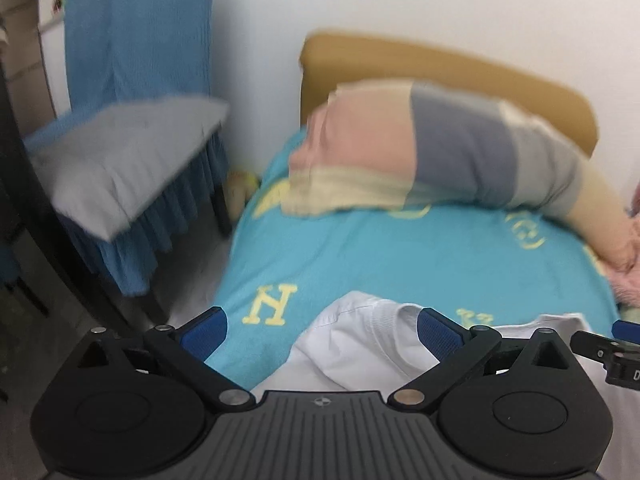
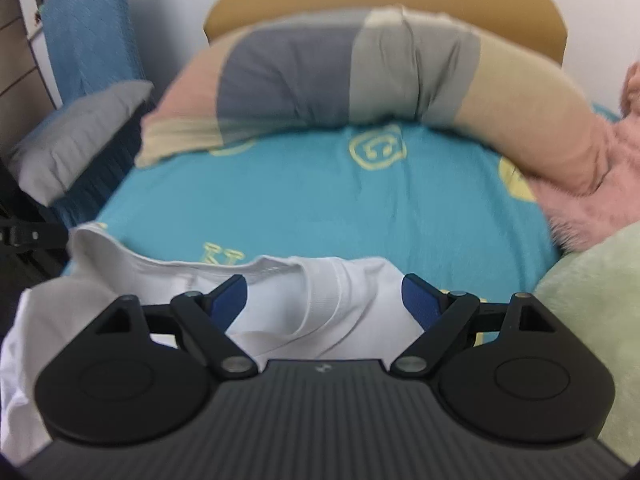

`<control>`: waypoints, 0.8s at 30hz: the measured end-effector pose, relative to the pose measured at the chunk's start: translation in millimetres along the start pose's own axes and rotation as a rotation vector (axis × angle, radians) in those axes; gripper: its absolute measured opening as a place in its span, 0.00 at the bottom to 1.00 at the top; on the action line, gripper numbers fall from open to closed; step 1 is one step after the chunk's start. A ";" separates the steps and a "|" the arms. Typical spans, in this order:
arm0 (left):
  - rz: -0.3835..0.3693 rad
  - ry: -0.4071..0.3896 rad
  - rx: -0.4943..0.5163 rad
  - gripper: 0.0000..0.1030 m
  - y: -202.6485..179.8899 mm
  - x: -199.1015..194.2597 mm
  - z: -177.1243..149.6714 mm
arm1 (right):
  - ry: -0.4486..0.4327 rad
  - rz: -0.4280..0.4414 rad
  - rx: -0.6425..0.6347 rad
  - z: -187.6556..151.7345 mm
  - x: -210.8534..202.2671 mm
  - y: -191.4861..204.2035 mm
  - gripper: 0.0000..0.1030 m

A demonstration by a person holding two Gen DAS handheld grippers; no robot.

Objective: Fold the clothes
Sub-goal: 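Lay the T-shirt flat on the bed and open both grippers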

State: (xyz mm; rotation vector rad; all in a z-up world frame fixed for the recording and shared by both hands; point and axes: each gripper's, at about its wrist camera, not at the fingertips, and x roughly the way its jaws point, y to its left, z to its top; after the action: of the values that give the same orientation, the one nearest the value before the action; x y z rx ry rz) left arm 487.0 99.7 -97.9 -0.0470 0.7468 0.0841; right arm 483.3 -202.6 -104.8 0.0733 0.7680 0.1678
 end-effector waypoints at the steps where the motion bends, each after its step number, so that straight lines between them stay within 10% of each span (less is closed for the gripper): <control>1: -0.004 -0.026 0.007 0.99 -1.8 -14.6 -6.9 | -0.020 -0.002 0.007 -3.6 -10.4 2.5 0.83; 13: -0.054 -0.127 -0.146 0.98 16.2 -192.8 -106.7 | -0.184 0.018 0.022 -78.2 -176.6 28.0 0.83; 24: -0.023 -0.078 -0.281 0.97 52.0 -275.2 -181.9 | -0.087 0.027 0.112 -196.1 -302.8 41.4 0.83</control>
State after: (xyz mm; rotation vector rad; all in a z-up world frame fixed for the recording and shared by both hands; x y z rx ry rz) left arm 158.1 121.8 -44.7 -0.3179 0.6518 0.1673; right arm 127.6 -214.7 -32.9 0.1965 0.6893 0.1458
